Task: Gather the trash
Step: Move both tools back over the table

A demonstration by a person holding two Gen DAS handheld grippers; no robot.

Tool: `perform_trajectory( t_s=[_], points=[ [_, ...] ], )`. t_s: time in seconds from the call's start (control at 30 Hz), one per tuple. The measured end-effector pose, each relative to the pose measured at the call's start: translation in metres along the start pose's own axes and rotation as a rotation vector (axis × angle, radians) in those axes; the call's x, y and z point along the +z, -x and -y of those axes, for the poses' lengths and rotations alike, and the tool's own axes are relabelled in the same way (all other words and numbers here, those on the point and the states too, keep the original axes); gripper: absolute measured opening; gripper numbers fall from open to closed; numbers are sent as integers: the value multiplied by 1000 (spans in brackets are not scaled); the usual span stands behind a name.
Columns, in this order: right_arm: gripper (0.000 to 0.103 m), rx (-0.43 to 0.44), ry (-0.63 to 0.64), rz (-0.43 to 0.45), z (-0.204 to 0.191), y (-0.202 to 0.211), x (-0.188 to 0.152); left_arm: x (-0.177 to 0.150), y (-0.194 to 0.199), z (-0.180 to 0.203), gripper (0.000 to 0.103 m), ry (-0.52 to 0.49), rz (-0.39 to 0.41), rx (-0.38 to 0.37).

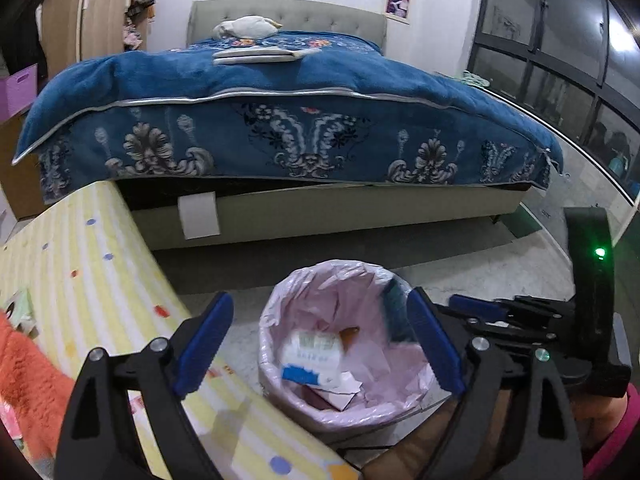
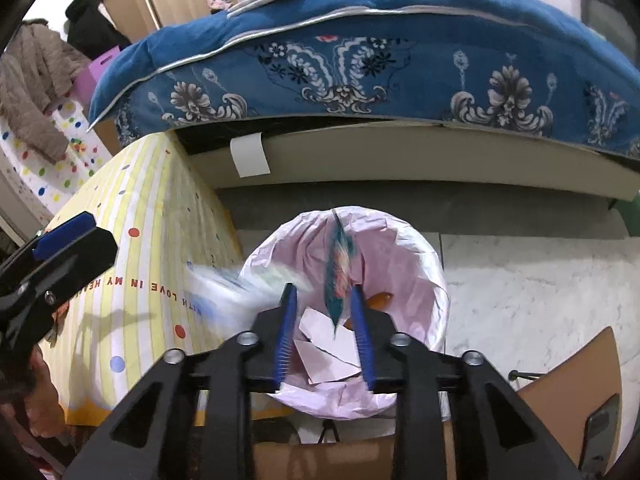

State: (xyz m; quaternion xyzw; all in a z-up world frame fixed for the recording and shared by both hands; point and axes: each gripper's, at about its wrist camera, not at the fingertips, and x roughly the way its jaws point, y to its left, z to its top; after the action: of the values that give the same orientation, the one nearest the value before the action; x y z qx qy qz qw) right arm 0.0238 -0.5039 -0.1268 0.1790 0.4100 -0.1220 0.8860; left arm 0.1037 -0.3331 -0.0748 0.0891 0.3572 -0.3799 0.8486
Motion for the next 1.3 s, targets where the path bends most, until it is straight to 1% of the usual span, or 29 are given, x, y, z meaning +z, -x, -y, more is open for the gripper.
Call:
perform_trajectory(
  t_s=[0.07, 0.2, 0.27, 0.37, 0.53, 0.67, 0.7, 0.77, 0.87, 1.0, 1.2, 1.3],
  points=[
    [35, -13, 0, 7, 0, 8, -2, -3, 8, -6, 86, 14, -4, 16],
    [35, -41, -4, 50, -6, 41, -8, -12, 32, -21, 86, 39, 3, 61],
    [35, -24, 2, 79, -14, 58, -11, -19, 46, -28, 86, 53, 5, 83],
    [35, -3, 23, 105, -27, 74, -11, -29, 67, -41, 86, 81, 5, 110],
    [35, 58, 90, 142, -68, 93, -9, -44, 104, -60, 86, 106, 25, 165],
    [35, 106, 163, 132, -105, 95, -10, -58, 132, -77, 87, 143, 35, 212],
    [35, 119, 198, 122, -120, 93, -12, -61, 138, -82, 87, 151, 37, 226],
    [35, 139, 243, 107, -142, 91, -14, -70, 151, -93, 87, 166, 36, 270],
    [43, 168, 307, 91, -173, 88, -19, -84, 168, -111, 87, 197, 26, 323],
    [52, 200, 383, 71, -211, 84, -25, -102, 191, -143, 87, 268, 15, 394],
    [56, 237, 473, 37, -263, 66, -28, -123, 226, -188, 88, 352, 36, 518],
    [57, 249, 510, 23, -285, 56, -28, -129, 237, -208, 88, 387, 41, 555]
  ],
)
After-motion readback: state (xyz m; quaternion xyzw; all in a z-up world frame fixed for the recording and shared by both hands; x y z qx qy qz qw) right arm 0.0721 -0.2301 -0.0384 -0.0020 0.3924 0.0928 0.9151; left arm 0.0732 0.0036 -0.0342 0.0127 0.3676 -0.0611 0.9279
